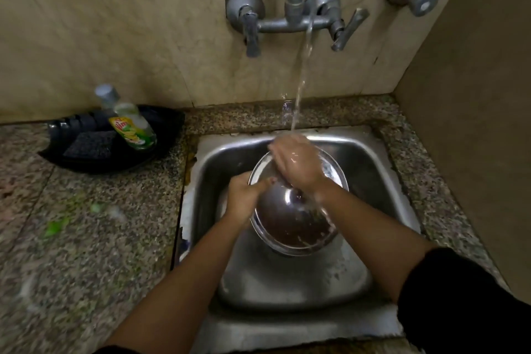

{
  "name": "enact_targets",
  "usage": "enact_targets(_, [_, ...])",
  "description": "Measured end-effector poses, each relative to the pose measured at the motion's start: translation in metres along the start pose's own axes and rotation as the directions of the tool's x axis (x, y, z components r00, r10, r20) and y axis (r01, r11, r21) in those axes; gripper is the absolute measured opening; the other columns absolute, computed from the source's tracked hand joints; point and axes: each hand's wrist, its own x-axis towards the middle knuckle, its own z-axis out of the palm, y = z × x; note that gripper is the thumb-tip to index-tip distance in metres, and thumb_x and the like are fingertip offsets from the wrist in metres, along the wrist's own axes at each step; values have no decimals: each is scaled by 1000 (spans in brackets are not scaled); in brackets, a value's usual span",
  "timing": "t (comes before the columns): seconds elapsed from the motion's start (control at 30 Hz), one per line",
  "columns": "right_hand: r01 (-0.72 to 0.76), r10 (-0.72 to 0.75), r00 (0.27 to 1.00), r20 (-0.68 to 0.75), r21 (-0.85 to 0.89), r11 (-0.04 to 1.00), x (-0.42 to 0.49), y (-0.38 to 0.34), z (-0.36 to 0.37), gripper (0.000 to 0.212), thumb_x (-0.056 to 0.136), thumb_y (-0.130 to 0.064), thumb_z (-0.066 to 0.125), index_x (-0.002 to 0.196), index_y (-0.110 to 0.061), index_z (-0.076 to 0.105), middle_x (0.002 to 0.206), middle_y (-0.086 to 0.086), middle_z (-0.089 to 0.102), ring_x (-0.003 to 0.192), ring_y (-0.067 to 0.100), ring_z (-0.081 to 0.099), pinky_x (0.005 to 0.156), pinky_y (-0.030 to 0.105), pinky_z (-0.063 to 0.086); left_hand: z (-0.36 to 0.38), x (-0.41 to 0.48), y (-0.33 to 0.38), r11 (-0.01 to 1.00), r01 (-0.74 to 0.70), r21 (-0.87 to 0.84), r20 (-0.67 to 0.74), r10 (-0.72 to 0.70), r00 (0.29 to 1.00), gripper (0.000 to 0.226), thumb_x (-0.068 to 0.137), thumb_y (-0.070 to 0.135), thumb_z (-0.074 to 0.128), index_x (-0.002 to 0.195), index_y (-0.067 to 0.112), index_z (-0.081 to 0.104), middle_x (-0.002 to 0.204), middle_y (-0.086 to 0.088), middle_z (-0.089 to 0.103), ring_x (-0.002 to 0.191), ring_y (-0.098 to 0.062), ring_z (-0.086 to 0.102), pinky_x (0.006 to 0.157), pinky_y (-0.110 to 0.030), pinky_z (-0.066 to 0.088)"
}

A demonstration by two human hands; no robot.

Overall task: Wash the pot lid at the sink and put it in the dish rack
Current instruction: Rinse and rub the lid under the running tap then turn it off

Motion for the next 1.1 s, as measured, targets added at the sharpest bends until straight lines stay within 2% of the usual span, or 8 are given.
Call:
enact_targets(0.1, [382, -389, 915, 110, 78, 921, 14, -4, 2, 32, 95, -29, 43, 74, -12, 61, 71, 7, 62, 66, 25, 59, 61, 32, 42, -2, 9, 10, 987, -74, 143, 64, 66, 996, 10, 70, 9, 76, 69, 18, 74, 64, 4, 69, 66, -8, 59, 66, -29, 47])
enact_targets(0.17, [298, -318, 929, 190, 129, 946, 21, 19, 2, 37, 96, -36, 42, 81, -11, 64, 76, 10, 66, 68, 26, 62, 60, 31, 43, -8, 12, 16, 991, -71, 109, 86, 62, 994, 6, 74, 5, 76, 80, 6, 75, 75, -8, 71, 72, -15, 60, 69, -33, 49])
enact_targets(0.27, [-104, 67, 947, 316, 102, 989, 24, 49, -11, 63, 90, -60, 31, 88, -11, 70, 80, 16, 70, 75, 32, 66, 60, 31, 39, -14, 21, 26, 998, -47, 53, 97, 42, 994, 21, 75, 6, 76, 94, -3, 74, 94, -23, 72, 85, -29, 68, 84, -44, 54])
enact_targets(0.43, [271, -294, 879, 376, 114, 956, 48, 19, -16, 57, 88, -65, 35, 81, -16, 64, 78, 8, 69, 72, 27, 65, 66, 34, 48, -6, 34, 45, 980, -121, 157, 239, 81, 968, 30, 75, 0, 73, 104, -7, 71, 102, -17, 70, 94, -20, 62, 91, -31, 47])
enact_targets(0.6, [-326, 142, 870, 473, 334, 884, 50, 55, -25, 74, 65, -89, 42, 69, -18, 62, 64, -2, 60, 61, 14, 58, 67, 31, 48, -22, 36, 50, 997, -52, 65, 130, 43, 991, 27, 77, 9, 75, 100, -5, 71, 98, -24, 70, 85, -31, 65, 86, -46, 52])
enact_targets(0.77, [-66, -45, 793, 608, 158, 985, 67, 17, -26, 61, 66, -86, 45, 60, -26, 55, 56, -8, 54, 57, 6, 50, 65, 31, 42, -5, 36, 52, 980, -118, 159, 231, 79, 970, 23, 75, 3, 75, 95, -7, 71, 94, -23, 71, 84, -25, 65, 84, -42, 51])
enact_targets(0.97, [-561, 242, 790, 564, 505, 655, 39, 56, -34, 68, 58, -81, 59, 73, -16, 72, 70, 5, 71, 66, 19, 67, 72, 36, 51, -20, 31, 45, 999, -40, 8, 93, 40, 995, 24, 79, 7, 72, 101, -3, 71, 95, -21, 72, 82, -31, 69, 82, -41, 53])
enact_targets(1.1, [-267, 35, 809, 587, 314, 911, 45, 29, -32, 64, 65, -82, 52, 65, -19, 67, 61, 2, 64, 61, 18, 62, 62, 32, 46, -8, 35, 53, 972, -65, 227, 358, -21, 933, 32, 78, 3, 73, 109, -3, 69, 106, -21, 71, 97, -29, 69, 94, -40, 52])
